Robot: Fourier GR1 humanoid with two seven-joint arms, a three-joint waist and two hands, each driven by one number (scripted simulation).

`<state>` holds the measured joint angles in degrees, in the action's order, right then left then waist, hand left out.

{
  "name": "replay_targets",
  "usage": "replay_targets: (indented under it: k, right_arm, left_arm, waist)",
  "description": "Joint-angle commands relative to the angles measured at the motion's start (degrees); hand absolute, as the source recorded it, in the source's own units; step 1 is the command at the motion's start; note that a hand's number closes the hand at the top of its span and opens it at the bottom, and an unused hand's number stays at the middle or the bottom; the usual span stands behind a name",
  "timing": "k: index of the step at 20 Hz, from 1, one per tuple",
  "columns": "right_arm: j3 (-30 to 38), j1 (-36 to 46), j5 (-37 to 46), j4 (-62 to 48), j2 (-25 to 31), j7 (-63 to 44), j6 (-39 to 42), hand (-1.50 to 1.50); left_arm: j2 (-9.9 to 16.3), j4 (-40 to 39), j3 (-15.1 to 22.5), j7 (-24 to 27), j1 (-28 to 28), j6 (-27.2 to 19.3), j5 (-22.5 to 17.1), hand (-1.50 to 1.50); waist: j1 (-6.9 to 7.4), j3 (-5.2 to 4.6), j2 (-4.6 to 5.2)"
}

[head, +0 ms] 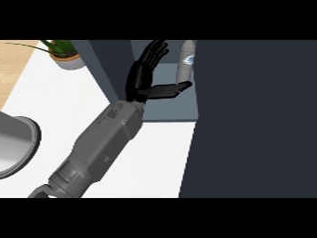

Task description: Pick up the bottled water, place it into the cabinet and close the cabinet

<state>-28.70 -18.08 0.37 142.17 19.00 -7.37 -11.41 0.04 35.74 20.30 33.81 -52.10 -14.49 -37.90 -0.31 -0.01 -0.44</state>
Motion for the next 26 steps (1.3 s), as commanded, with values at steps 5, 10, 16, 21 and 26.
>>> replay_targets:
  k: [5,10,16,21,26]
  right_arm:
    - [0.3,0.3,3.8,6.5,4.7,-4.3,1.9,-1.50]
    - [-3.8,4.7,4.5,2.2,7.7,-8.3,5.6,1.50]
    - [-10.4,6.0,2.7,5.3,6.2,-15.2,6.2,1.50]
    - [-13.7,10.0,2.7,5.7,3.0,-19.0,5.4,1.50]
    - [-23.0,19.9,8.7,-2.5,-7.8,-24.9,2.4,1.50]
  left_arm:
    - [3.2,22.6,5.4,-6.1,16.7,-4.4,2.0,1.50]
    - [6.8,33.4,9.8,-8.1,27.6,-5.1,4.0,1.50]
    - [16.1,50.8,9.3,-9.2,41.1,-4.9,4.5,1.50]
    - [22.7,61.8,7.5,-10.0,50.6,-2.6,3.6,1.50]
    - [22.6,62.3,5.5,-7.6,54.8,-2.0,4.5,1.50]
  waist:
    - [1.76,-0.01,-0.53]
    - [2.28,-0.05,-0.31]
    - [1.46,-0.04,-0.02]
    - [1.41,-0.04,0.07]
    - [1.19,-0.11,0.17]
